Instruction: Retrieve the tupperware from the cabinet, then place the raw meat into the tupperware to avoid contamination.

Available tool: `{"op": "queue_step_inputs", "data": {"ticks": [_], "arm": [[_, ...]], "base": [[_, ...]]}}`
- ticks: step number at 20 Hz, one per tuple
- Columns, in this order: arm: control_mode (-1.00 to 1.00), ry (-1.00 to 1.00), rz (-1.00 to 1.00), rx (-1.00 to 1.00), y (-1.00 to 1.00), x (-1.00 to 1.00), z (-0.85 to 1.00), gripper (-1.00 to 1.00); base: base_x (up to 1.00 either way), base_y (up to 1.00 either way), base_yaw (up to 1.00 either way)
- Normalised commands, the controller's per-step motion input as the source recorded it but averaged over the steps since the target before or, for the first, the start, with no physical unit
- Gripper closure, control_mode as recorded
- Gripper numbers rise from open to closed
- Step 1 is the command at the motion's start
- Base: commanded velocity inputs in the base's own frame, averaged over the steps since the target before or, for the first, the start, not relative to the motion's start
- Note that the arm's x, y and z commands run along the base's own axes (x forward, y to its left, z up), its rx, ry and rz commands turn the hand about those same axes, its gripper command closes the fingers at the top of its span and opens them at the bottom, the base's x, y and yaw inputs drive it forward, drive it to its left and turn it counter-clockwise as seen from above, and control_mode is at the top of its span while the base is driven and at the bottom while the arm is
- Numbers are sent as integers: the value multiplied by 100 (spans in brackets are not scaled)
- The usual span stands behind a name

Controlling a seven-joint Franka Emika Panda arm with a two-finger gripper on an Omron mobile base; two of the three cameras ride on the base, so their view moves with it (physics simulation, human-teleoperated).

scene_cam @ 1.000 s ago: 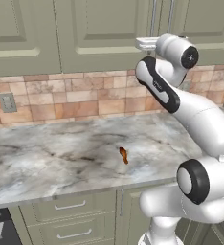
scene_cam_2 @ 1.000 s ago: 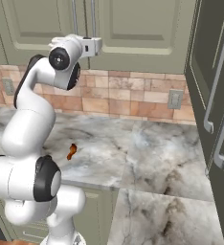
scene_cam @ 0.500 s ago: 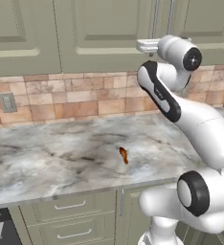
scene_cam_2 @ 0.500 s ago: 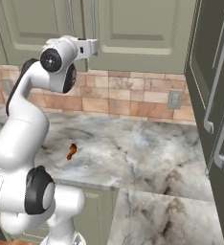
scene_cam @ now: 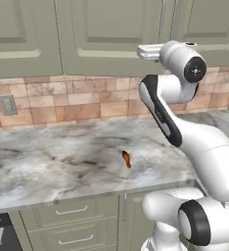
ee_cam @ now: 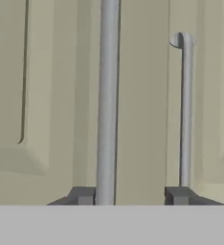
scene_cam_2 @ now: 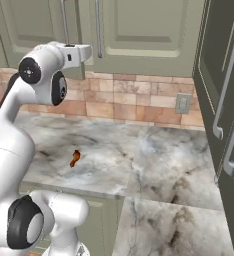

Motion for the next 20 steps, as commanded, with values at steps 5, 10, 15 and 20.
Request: {"op": "queue_step_inputs", "data": {"ticks": [5,10,15,20], "arm": [[-100,0,-5,-5,47,-62,19,100],[-100,0,-5,-6,52,-65,18,100],[-100,0,-6,-7,59,-65,16,100],[-100,0,-8,-7,63,-61,15,100]], "base": [[0,0,0],[0,0,0],[0,0,0],[0,0,0]]}}
